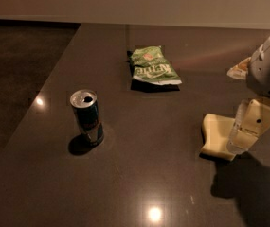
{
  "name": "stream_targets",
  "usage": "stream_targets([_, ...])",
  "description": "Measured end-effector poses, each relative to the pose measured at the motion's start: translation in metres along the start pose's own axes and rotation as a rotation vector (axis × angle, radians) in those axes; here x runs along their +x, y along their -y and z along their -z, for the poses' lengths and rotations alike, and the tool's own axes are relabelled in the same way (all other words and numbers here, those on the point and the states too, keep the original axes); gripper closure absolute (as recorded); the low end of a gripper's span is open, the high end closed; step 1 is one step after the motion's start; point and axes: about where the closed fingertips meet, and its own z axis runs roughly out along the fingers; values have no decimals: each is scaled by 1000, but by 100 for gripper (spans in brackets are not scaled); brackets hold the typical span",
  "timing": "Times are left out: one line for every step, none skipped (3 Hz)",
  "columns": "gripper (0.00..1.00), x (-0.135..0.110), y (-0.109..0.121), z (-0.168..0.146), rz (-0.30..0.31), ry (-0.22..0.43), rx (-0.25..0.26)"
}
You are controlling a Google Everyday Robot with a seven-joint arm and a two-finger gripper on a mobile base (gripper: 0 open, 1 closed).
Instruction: Move sponge near green jalapeno chip bag
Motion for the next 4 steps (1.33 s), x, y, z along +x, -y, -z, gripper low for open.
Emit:
stream_targets([0,10,-7,-21,-12,-5,-15])
stream_targets([0,18,-7,-41,-13,-9,-21])
stream_targets([0,20,-3,-61,10,-10,-26])
stream_targets([0,26,-3,-80,31,-26,-57])
